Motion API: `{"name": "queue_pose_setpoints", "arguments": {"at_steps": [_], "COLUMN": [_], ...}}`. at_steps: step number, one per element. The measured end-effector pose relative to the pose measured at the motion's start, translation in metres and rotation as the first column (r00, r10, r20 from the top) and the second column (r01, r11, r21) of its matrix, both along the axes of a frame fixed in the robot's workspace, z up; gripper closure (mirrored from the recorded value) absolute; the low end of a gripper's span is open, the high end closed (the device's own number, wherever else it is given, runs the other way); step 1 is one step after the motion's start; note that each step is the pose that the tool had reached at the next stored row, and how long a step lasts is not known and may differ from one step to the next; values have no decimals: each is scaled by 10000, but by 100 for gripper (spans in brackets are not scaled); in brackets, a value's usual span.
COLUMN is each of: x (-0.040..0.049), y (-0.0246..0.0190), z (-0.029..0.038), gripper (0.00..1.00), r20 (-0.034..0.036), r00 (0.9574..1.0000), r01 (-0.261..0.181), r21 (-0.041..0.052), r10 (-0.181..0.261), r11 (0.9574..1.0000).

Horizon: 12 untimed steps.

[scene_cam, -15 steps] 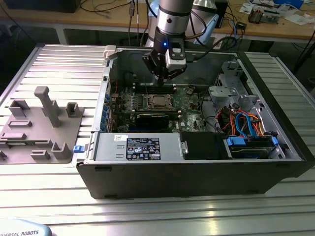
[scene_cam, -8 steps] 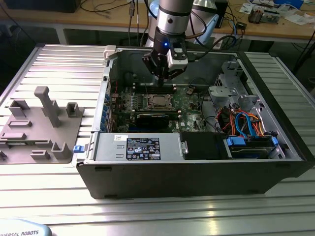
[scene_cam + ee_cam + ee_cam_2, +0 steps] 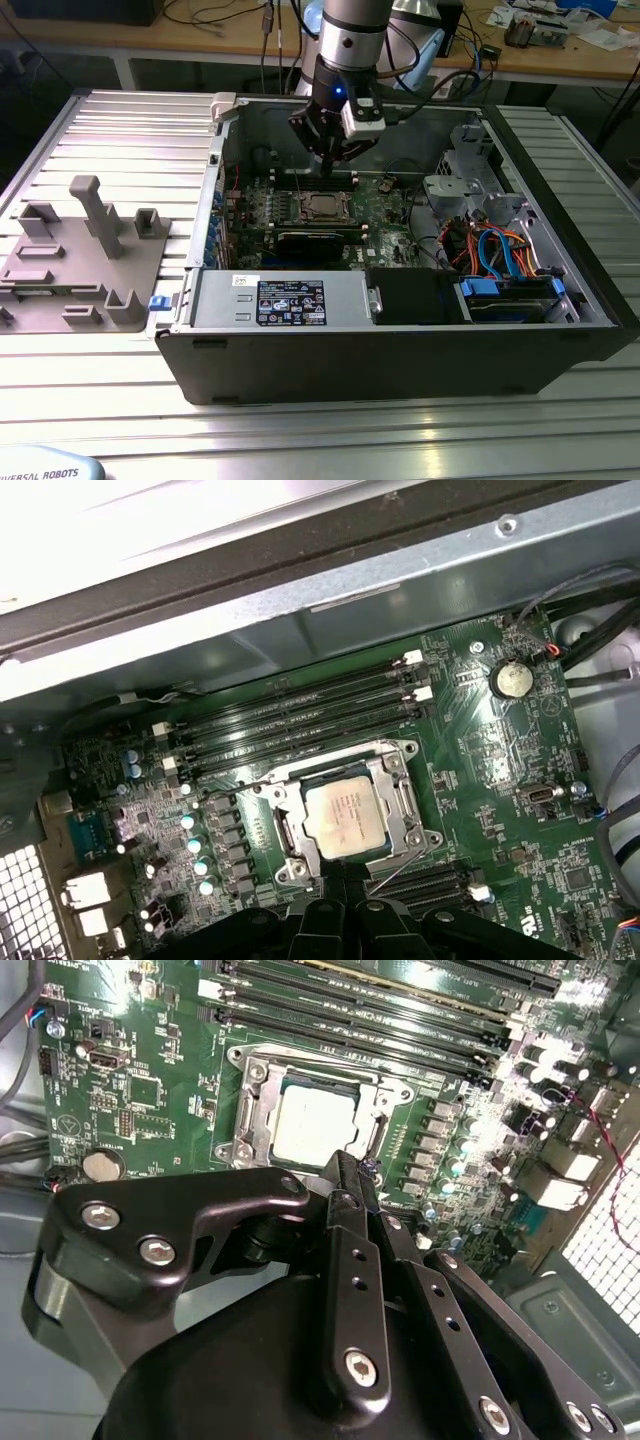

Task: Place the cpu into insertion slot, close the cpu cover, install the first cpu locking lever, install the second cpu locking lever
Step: 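Install the first cpu locking lever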

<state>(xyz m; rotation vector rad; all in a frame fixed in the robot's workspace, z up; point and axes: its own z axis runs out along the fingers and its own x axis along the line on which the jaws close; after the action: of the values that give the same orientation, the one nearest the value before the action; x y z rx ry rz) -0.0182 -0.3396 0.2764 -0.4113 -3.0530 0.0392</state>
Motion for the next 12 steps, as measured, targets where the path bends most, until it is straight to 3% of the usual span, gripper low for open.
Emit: {"name": "queue_pose_setpoints", "arguments": {"at_steps": [12], "x": [0], "y": [0], "z": [0], "gripper": [89], "r20": [0], "r00": [9972], "r01": [-754], "r21": [0], "r10": [754], "r11": [9972]}}
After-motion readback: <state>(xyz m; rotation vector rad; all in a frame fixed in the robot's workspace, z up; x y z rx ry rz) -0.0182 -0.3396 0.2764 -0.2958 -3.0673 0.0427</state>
